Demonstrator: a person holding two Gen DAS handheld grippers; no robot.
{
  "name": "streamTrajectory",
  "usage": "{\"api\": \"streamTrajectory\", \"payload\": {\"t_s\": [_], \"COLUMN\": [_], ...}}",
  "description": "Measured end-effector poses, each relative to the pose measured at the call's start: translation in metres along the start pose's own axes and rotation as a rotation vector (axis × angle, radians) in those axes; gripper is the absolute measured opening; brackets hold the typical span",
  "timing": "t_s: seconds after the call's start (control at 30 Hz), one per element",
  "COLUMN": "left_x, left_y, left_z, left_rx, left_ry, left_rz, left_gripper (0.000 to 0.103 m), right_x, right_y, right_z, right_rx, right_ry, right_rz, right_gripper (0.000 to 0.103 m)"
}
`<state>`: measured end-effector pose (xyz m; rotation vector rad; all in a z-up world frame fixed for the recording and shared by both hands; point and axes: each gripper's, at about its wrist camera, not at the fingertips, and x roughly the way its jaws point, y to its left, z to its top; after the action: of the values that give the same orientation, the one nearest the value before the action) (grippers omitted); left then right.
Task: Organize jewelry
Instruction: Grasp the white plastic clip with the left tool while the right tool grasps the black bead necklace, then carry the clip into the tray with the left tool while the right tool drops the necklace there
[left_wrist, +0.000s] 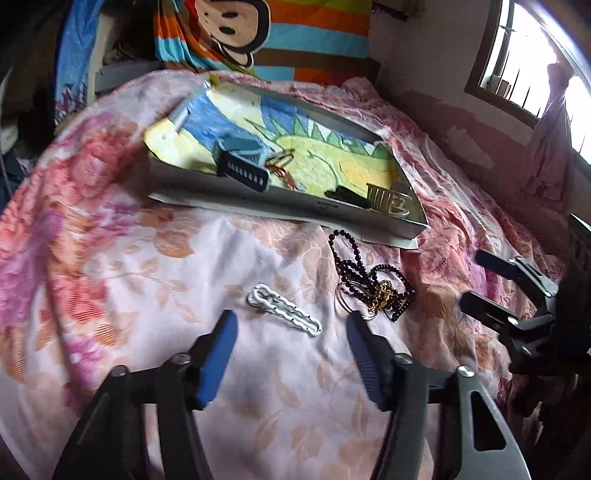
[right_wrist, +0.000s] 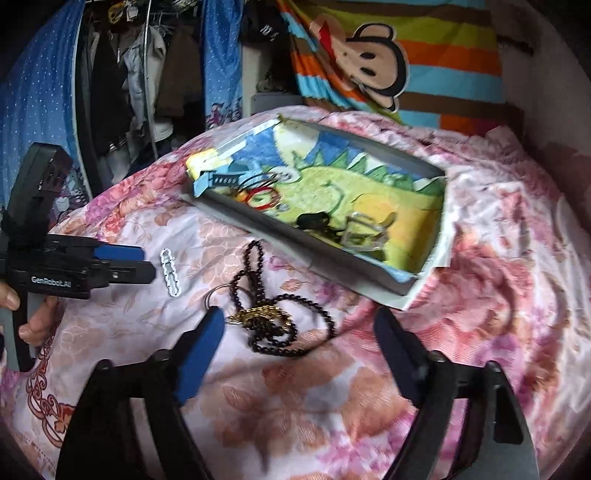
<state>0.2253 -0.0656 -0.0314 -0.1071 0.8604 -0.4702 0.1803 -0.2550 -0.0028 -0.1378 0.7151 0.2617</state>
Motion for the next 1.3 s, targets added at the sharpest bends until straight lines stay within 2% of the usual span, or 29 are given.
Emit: {"api": "streamTrajectory", "payload": {"t_s": [0.1, 0.17, 0.3, 0.37, 0.47, 0.63, 0.87, 0.93, 1.0, 1.1, 1.3], "left_x": [0.012, 0.018, 0.025, 0.029, 0.034, 0.039, 0.043, 0.043, 0.041, 0.038, 0.034], "left_y": [0.003, 0.004, 0.005, 0.005, 0.008, 0.009, 0.014, 0.013, 0.012, 0.007, 0.001], "left_z": [0.002, 0.002, 0.006, 0.009, 0.010, 0.013, 0.013, 0.013, 0.011, 0.010, 0.008], "left_rx": [-0.019, -0.026, -0.024, -0.026, -0.031, -0.027, -0.043, -0.036, -0.026, -0.017, -0.005], "left_ry": [0.028, 0.045, 0.050, 0.056, 0.065, 0.067, 0.064, 0.062, 0.060, 0.060, 0.069], "left_rz": [-0.027, -0.041, -0.044, -0.033, -0.018, 0.014, 0.016, 0.023, 0.034, 0.054, 0.068], "left_gripper": [0.051, 0.047, 0.047, 0.042, 0.037, 0.026, 0.019, 0.019, 0.019, 0.015, 0.014], "right_x": [0.013, 0.019, 0.025, 0.029, 0.037, 0.052, 0.058, 0.059, 0.057, 0.053, 0.024], "right_y": [0.004, 0.005, 0.006, 0.007, 0.008, 0.013, 0.011, 0.010, 0.010, 0.013, 0.012], "right_z": [-0.001, -0.003, -0.006, -0.006, -0.006, -0.010, -0.015, -0.015, -0.015, -0.015, -0.016], "right_rx": [-0.015, -0.019, -0.021, -0.018, -0.019, -0.026, 0.020, 0.041, 0.053, 0.055, 0.091], "right_ry": [0.044, 0.068, 0.092, 0.102, 0.127, 0.179, 0.219, 0.227, 0.241, 0.253, 0.243], "right_rz": [0.035, 0.050, 0.068, 0.074, 0.080, 0.079, 0.085, 0.093, 0.093, 0.090, 0.093], "right_gripper": [0.051, 0.046, 0.045, 0.044, 0.037, 0.030, 0.024, 0.018, 0.007, 0.006, 0.006]}}
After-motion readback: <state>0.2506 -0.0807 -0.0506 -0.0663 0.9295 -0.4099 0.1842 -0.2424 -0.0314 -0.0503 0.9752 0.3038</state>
